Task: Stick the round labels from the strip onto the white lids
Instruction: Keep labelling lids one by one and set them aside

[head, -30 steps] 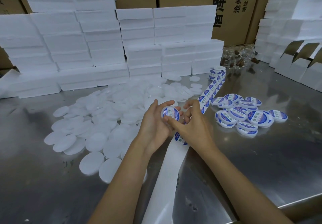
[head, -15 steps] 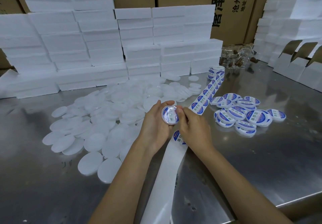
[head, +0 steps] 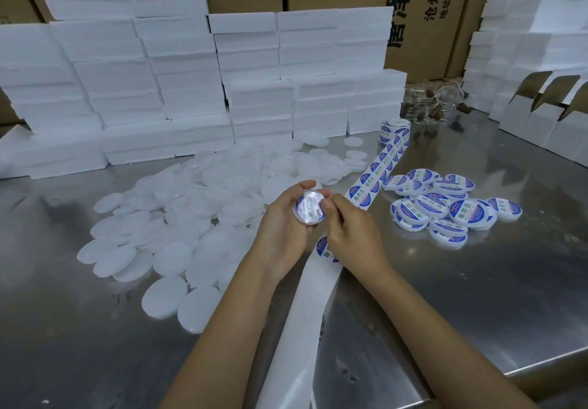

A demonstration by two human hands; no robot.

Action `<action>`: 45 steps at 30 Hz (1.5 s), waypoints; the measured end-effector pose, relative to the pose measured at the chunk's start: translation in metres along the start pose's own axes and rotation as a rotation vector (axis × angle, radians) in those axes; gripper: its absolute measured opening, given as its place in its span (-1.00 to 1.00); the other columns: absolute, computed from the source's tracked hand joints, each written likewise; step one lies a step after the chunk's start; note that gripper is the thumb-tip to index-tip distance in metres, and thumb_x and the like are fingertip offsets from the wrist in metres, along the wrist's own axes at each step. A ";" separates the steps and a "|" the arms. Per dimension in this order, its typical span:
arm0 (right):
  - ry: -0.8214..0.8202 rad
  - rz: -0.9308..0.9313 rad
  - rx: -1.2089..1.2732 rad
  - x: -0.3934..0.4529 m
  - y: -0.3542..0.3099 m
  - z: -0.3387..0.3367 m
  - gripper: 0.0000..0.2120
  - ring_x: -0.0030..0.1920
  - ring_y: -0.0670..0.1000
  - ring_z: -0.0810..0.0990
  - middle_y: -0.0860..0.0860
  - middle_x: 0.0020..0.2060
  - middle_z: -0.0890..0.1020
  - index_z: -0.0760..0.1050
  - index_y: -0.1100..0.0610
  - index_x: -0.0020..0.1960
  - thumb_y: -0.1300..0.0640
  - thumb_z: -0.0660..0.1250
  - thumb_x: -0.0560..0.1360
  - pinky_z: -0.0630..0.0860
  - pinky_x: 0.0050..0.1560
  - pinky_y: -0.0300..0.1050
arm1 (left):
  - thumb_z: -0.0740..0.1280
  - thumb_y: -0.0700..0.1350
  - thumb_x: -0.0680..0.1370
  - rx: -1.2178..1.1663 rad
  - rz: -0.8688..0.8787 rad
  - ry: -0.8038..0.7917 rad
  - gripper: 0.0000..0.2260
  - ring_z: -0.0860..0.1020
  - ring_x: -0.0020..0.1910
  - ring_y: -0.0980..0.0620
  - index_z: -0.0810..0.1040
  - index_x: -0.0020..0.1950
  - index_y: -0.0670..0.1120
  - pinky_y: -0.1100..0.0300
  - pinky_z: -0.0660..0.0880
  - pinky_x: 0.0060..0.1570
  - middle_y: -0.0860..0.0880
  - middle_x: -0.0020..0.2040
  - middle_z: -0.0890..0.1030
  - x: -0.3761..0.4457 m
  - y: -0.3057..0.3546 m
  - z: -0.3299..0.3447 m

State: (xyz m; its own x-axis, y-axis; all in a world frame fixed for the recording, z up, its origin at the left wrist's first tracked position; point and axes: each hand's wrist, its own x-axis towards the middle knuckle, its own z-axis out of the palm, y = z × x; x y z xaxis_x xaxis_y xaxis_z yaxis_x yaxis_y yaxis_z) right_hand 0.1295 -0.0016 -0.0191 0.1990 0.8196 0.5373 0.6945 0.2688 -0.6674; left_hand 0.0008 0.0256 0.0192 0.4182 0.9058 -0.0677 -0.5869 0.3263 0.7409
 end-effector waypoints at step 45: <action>-0.152 0.165 0.345 -0.001 -0.013 -0.009 -0.53 -0.38 -0.06 0.31 0.05 -0.43 0.36 0.33 0.33 -0.24 -0.04 0.22 0.66 0.28 -0.29 -0.10 | 0.45 -0.05 0.58 0.568 0.298 0.247 -0.83 0.72 -0.27 -0.16 0.59 -0.01 -0.15 0.20 0.63 -0.34 -0.11 -0.20 0.74 -0.008 0.011 -0.003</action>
State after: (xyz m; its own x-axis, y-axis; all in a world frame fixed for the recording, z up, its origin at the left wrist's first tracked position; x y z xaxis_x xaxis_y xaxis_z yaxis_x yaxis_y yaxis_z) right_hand 0.1265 -0.0102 -0.0066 0.1657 0.9244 0.3435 0.3838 0.2604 -0.8859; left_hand -0.0113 0.0224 0.0257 0.0849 0.9920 0.0930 -0.1698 -0.0775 0.9824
